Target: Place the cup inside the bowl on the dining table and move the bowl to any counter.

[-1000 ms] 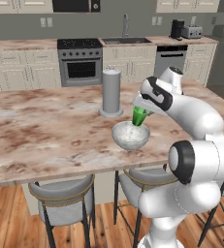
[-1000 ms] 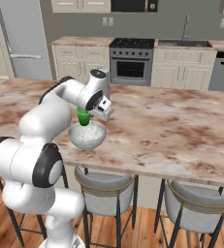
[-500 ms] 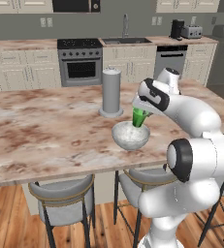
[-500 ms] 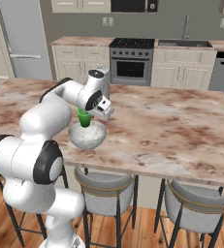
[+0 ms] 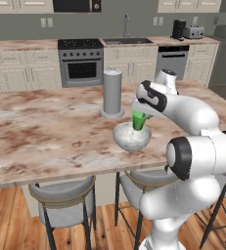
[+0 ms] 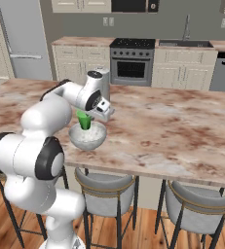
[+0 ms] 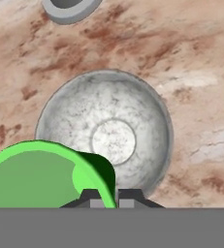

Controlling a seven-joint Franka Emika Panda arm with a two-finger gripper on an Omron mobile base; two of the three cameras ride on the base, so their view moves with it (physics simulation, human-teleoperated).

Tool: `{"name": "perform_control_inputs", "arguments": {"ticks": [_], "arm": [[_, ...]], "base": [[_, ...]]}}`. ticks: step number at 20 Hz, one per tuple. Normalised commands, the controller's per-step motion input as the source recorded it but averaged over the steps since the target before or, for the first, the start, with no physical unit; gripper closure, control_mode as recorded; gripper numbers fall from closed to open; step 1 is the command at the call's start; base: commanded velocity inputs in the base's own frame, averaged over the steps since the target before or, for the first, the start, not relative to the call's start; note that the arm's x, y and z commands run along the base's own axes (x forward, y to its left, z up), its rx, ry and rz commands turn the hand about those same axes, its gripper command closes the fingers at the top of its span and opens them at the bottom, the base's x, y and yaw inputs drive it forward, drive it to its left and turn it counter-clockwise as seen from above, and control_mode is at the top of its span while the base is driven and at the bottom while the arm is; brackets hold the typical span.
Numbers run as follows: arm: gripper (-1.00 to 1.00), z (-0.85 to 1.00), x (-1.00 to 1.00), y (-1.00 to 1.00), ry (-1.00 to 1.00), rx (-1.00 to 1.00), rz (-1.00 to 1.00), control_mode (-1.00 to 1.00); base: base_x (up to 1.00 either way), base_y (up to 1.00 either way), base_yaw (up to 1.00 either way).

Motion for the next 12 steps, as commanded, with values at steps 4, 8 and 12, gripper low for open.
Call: {"name": "perform_control_inputs", "arguments": {"ticks": [4,8,12], "arm": [[1.0,-0.18,0.05,0.09,0.02,0.0,0.0,-1.0],[1.0,-0.11,0.14,0.12,0.0,0.0,0.0,-1.0],[1.0,-0.13,0.12,0.13,0.0,0.0,0.0,-1.0]], "base": [[0.0,0.0,0.0],[0.0,0.0,0.0],[0.0,0.0,0.0]]}}
